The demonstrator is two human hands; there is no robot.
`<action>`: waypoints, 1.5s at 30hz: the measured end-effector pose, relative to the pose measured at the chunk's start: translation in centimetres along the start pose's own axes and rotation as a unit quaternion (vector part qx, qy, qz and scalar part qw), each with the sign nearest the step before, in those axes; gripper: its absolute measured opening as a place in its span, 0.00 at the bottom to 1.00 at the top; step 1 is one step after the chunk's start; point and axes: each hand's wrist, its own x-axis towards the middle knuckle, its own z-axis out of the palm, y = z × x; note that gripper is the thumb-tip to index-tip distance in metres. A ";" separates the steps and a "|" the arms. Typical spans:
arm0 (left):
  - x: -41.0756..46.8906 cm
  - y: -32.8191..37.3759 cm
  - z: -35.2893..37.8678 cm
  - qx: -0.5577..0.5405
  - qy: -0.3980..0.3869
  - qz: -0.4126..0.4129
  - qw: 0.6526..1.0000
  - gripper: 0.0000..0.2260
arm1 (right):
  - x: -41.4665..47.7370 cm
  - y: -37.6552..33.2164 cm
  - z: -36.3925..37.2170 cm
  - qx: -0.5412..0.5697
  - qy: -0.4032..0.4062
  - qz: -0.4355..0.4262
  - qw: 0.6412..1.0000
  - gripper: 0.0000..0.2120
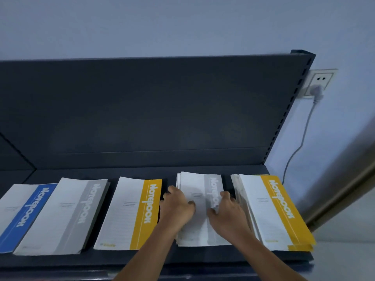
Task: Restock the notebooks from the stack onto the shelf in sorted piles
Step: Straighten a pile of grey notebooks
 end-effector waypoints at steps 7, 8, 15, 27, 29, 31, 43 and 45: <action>1.1 0.7 -0.7 -0.082 -0.069 -0.065 0.992 0.22 | 1.2 0.2 -1.2 0.060 -0.011 0.042 0.997 0.14; 1.2 0.7 -0.7 -0.101 -0.080 -0.065 0.990 0.19 | 1.3 0.2 -1.2 0.057 -0.012 0.042 0.997 0.12; 1.2 0.9 -0.8 -0.215 -0.126 -0.081 0.965 0.25 | 1.3 0.5 -1.1 0.071 -0.005 0.046 0.996 0.08; -2.4 -2.2 -2.5 -0.338 -0.073 0.125 0.930 0.25 | -2.1 -1.0 -2.8 0.229 0.116 -0.077 0.964 0.19; -2.9 -2.4 -2.8 -0.350 -0.055 0.156 0.922 0.26 | -3.2 -1.3 -2.9 0.198 0.174 -0.128 0.956 0.21; -3.3 -2.8 -2.7 -0.351 -0.039 0.181 0.918 0.27 | -3.9 -1.4 -2.7 0.205 0.175 -0.134 0.954 0.21; -6.0 -3.0 -2.2 -0.387 -0.043 0.220 0.894 0.39 | -5.5 -1.4 -1.8 0.279 0.145 -0.130 0.940 0.31; -6.3 -2.8 -2.3 -0.379 -0.049 0.219 0.898 0.42 | -5.6 -1.1 -1.3 0.265 0.144 -0.122 0.945 0.30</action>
